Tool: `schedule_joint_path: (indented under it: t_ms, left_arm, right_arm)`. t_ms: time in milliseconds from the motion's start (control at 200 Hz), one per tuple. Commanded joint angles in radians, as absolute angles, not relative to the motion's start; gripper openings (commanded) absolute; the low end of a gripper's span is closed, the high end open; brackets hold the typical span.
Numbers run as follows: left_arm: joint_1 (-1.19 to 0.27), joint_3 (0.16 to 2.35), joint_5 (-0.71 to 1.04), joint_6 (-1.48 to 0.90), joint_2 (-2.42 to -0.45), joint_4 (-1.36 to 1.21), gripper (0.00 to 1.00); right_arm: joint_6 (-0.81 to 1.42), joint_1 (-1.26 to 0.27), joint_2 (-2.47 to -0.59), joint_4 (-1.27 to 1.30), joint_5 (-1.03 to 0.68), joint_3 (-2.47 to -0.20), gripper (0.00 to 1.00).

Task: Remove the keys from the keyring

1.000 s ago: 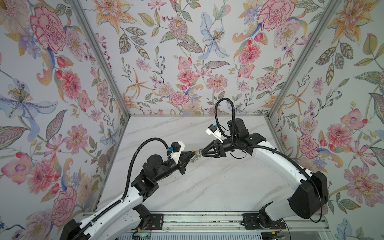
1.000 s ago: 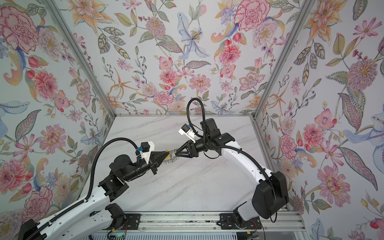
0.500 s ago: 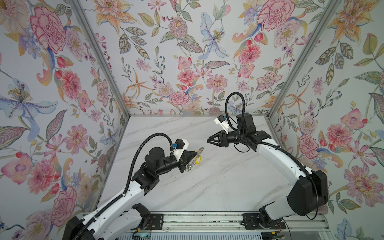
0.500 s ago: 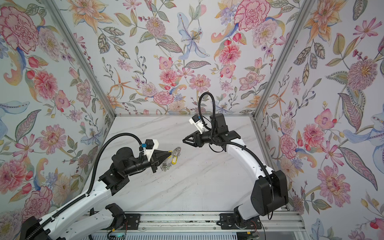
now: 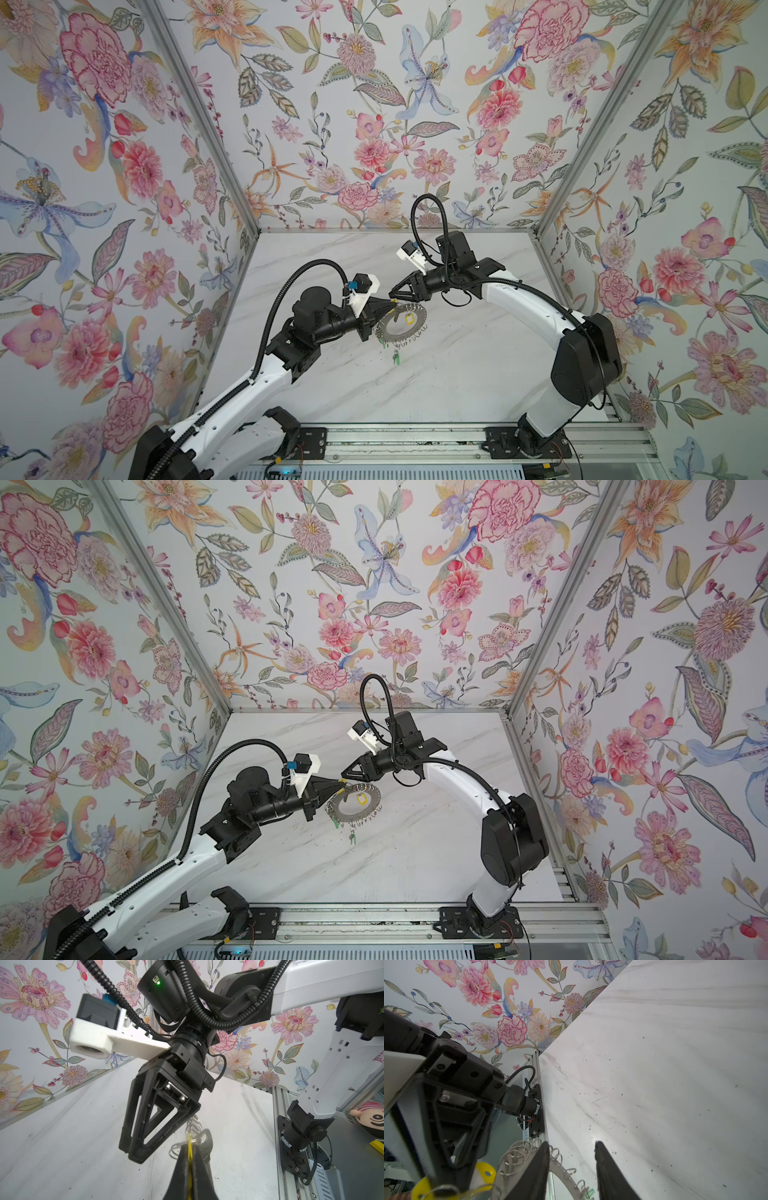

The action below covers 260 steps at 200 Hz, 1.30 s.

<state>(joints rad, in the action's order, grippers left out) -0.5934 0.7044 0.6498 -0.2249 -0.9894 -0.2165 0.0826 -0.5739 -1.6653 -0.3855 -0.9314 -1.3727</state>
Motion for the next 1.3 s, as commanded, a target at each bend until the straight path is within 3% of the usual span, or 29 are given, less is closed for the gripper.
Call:
schedule_joint_path:
  t_ms: [0, 400, 1296]
  left_arm:
    - [-0.58, 0.752, 0.649, -0.204, -0.995, -0.243, 0.0]
    - [-0.553, 0.767, 0.774, -0.225, -1.071, -0.264, 0.0]
    - [-0.52, 0.759, 0.839, -0.264, -1.096, -0.297, 0.0]
  right_arm:
    - [0.064, -0.577, -1.581, -0.425, -0.9, -1.31, 0.38]
    - [-0.011, -0.56, -1.476, -0.422, -0.964, -1.252, 0.44]
    - [-0.026, -0.607, -1.468, -0.365, -0.966, -1.267, 0.44]
